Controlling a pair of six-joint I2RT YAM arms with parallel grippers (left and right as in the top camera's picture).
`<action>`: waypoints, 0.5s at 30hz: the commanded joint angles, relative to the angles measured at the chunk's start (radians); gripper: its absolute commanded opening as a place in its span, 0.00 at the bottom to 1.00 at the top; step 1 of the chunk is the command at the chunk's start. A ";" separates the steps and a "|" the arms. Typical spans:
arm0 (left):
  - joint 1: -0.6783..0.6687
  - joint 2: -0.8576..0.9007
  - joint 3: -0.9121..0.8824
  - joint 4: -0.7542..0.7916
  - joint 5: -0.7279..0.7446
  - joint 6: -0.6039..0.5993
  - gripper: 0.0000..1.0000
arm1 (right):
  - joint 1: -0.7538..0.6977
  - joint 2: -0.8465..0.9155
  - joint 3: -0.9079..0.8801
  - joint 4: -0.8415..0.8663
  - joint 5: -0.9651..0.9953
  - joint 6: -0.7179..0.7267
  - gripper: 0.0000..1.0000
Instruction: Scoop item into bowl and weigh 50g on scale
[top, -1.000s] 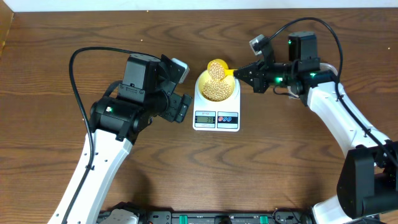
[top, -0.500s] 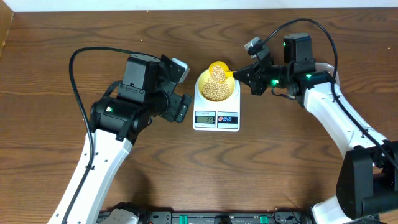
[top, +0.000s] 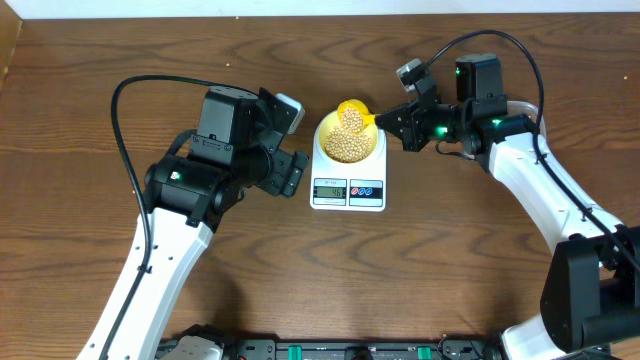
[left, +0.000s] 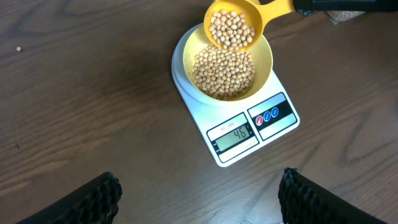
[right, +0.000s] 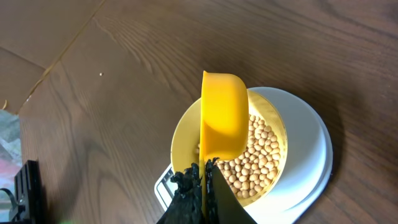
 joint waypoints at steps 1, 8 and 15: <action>0.004 0.003 0.000 -0.003 0.012 0.013 0.83 | -0.009 0.009 -0.004 -0.001 -0.011 0.023 0.01; 0.004 0.003 0.000 -0.003 0.012 0.013 0.83 | -0.009 0.009 -0.004 0.000 -0.011 0.033 0.01; 0.004 0.003 0.000 -0.003 0.012 0.013 0.83 | -0.009 0.009 -0.004 0.000 -0.011 0.032 0.01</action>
